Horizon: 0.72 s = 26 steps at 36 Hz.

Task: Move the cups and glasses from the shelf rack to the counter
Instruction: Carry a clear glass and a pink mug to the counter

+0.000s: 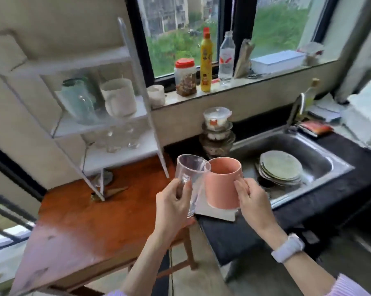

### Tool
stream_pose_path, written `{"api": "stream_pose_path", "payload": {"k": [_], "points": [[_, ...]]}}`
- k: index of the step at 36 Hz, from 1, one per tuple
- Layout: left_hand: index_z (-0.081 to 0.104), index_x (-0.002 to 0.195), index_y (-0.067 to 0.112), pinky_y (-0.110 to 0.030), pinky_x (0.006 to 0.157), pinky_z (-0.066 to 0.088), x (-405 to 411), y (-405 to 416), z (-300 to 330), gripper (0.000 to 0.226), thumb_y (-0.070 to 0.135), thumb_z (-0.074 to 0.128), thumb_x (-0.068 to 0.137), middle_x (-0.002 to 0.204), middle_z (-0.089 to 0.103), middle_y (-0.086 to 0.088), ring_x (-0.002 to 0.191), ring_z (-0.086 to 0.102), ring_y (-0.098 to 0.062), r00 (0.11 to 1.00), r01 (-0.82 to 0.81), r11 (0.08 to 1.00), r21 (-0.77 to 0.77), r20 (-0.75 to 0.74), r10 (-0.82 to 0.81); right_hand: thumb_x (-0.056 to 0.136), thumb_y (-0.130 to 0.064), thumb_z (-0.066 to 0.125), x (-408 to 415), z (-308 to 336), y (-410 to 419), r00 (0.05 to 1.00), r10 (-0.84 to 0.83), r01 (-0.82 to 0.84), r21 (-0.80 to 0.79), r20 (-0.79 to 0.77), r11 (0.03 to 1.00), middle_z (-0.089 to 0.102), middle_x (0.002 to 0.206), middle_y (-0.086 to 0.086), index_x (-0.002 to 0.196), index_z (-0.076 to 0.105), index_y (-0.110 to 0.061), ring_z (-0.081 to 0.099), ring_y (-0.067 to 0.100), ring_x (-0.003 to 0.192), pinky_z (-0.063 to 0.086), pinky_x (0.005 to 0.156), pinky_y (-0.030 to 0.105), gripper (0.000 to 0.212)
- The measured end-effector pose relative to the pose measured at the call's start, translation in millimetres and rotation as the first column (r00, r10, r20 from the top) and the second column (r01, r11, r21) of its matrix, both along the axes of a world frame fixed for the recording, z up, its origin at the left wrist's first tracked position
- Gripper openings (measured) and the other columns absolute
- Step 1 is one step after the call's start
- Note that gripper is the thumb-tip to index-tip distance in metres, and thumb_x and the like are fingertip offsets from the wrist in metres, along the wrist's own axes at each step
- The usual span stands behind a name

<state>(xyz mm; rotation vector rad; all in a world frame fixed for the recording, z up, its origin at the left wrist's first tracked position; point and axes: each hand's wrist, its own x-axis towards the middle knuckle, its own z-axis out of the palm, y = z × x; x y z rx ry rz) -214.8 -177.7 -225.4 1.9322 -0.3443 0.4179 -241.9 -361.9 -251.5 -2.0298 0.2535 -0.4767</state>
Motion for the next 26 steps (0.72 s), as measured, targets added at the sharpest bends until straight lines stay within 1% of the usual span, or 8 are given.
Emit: {"api": "stream_pose_path", "payload": {"k": [2, 4, 7, 10, 13, 18, 23, 26], "points": [[0.039, 0.056, 0.010, -0.025, 0.045, 0.024, -3, -41, -6, 0.040, 0.023, 0.054, 0.090, 0.047, 0.036, 0.002, 0.048, 0.028, -0.008, 0.996, 0.082, 0.996, 0.019, -0.027, -0.082, 0.093, -0.025, 0.048, -19, -5, -37, 0.996, -0.088, 0.088, -0.002, -0.003, 0.996, 0.058, 0.072, 0.000, 0.079, 0.052, -0.014, 0.052, 0.019, 0.069, 0.033, 0.058, 0.028, 0.018], [0.046, 0.061, 0.000, -0.028, 0.047, 0.027, -7, -87, -12, 0.039, 0.023, 0.053, 0.091, 0.052, 0.044, -0.014, 0.050, 0.030, -0.007, 0.987, 0.156, 0.987, 0.039, -0.044, -0.154, 0.093, -0.026, 0.049, -42, -9, -78, 0.983, -0.184, 0.184, -0.007, 0.007, 0.983, 0.057, 0.071, -0.003, 0.079, 0.052, -0.017, 0.051, 0.016, 0.067, 0.029, 0.057, 0.022, 0.017], [0.049, 0.065, -0.005, -0.020, 0.047, 0.026, -18, -163, -22, 0.038, 0.021, 0.053, 0.091, 0.053, 0.042, -0.011, 0.049, 0.031, -0.005, 0.963, 0.253, 0.967, 0.016, -0.097, -0.250, 0.092, -0.029, 0.049, -79, -15, -145, 0.952, -0.305, 0.305, 0.014, -0.015, 0.952, 0.058, 0.070, -0.003, 0.078, 0.052, -0.018, 0.052, 0.013, 0.066, 0.031, 0.055, 0.020, 0.018], [0.044, 0.059, 0.002, -0.021, 0.047, 0.026, -36, -240, -34, 0.039, 0.023, 0.053, 0.091, 0.051, 0.037, 0.001, 0.049, 0.030, -0.006, 0.931, 0.347, 0.938, -0.001, -0.118, -0.345, 0.092, -0.031, 0.049, -120, -21, -213, 0.907, -0.419, 0.420, 0.015, -0.045, 0.907, 0.060, 0.068, -0.003, 0.077, 0.053, -0.017, 0.056, 0.007, 0.064, 0.036, 0.052, 0.014, 0.022], [0.038, 0.053, 0.014, -0.017, 0.046, 0.026, -58, -315, -42, 0.041, 0.021, 0.056, 0.089, 0.048, 0.033, 0.010, 0.046, 0.030, -0.006, 0.904, 0.420, 0.907, 0.042, -0.104, -0.414, 0.092, -0.028, 0.050, -162, -27, -276, 0.842, -0.537, 0.537, -0.021, -0.046, 0.843, 0.058, 0.064, -0.003, 0.077, 0.054, -0.014, 0.054, 0.008, 0.060, 0.033, 0.049, 0.011, 0.021], [0.038, 0.055, 0.009, -0.018, 0.045, 0.026, -101, -432, -52, 0.041, 0.023, 0.054, 0.090, 0.049, 0.035, 0.004, 0.046, 0.028, -0.006, 0.796, 0.588, 0.809, 0.000, -0.176, -0.578, 0.092, -0.020, 0.051, -232, -34, -363, 0.717, -0.696, 0.692, -0.081, -0.041, 0.717, 0.058, 0.075, -0.001, 0.082, 0.056, -0.008, 0.051, 0.019, 0.069, 0.027, 0.055, 0.026, 0.016], [0.032, 0.053, 0.008, -0.018, 0.044, 0.026, -140, -539, -49, 0.045, 0.025, 0.053, 0.090, 0.047, 0.032, 0.008, 0.045, 0.027, -0.006, 0.670, 0.726, 0.687, -0.023, -0.200, -0.715, 0.091, -0.012, 0.052, -289, -34, -435, 0.571, -0.821, 0.816, -0.094, -0.028, 0.571, 0.057, 0.078, 0.000, 0.085, 0.060, -0.005, 0.051, 0.017, 0.072, 0.028, 0.056, 0.019, 0.012], [0.029, 0.050, 0.019, -0.016, 0.043, 0.026, -158, -600, -47, 0.047, 0.021, 0.054, 0.090, 0.041, 0.033, 0.009, 0.043, 0.029, -0.006, 0.591, 0.796, 0.605, -0.012, -0.200, -0.782, 0.091, -0.012, 0.053, -317, -35, -473, 0.448, -0.894, 0.888, -0.105, -0.017, 0.447, 0.057, 0.083, -0.001, 0.091, 0.061, 0.000, 0.051, 0.016, 0.075, 0.030, 0.055, 0.011, 0.015]]}}
